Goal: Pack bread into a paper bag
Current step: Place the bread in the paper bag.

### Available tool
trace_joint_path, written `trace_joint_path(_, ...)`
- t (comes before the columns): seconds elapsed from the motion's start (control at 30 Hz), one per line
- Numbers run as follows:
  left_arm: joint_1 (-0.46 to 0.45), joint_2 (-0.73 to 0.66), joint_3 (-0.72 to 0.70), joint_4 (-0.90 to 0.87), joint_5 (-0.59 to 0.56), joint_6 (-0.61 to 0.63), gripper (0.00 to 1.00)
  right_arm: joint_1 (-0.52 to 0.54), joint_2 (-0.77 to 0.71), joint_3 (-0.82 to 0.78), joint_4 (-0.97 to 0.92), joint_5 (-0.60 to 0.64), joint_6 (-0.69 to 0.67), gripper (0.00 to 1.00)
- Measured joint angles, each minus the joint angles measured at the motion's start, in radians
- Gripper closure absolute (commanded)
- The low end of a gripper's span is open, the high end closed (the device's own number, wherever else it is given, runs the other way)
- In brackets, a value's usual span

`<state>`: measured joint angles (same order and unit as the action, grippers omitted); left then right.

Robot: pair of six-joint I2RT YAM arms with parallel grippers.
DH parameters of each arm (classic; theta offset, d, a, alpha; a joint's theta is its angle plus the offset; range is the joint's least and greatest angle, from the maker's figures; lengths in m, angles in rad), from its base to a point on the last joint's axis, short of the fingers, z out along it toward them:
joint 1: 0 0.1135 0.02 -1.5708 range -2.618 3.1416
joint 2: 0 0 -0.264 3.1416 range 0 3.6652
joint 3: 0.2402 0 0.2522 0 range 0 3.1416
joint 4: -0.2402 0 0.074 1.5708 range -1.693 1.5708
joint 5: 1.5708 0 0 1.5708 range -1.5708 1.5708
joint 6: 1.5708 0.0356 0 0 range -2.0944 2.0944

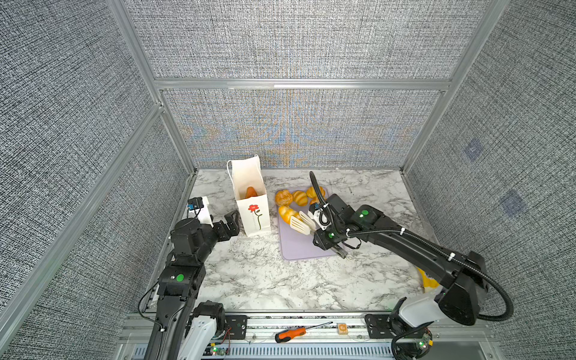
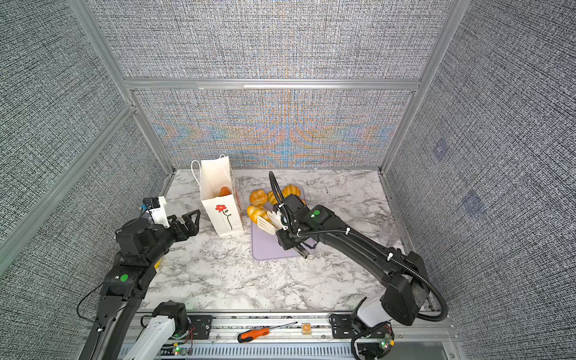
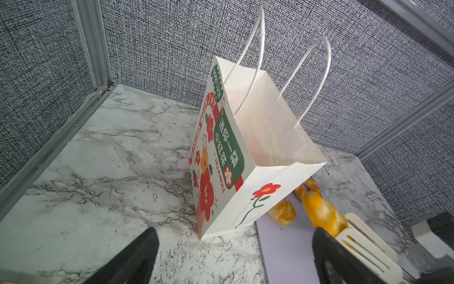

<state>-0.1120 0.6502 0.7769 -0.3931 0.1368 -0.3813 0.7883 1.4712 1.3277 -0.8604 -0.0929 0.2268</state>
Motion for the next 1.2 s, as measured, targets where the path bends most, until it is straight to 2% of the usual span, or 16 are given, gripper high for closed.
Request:
trace_joint_path(0.83,-0.003,0.042,0.004,0.012,0.023,0.003,0.01,0.046,-0.036,0.109,0.08,-0.127,0.027,0.65)
trace_joint_path(1.2,-0.003,0.041,0.005,0.012,0.023,0.003,0.01,0.05,0.07,0.252,0.116,-0.158,0.037,0.65)
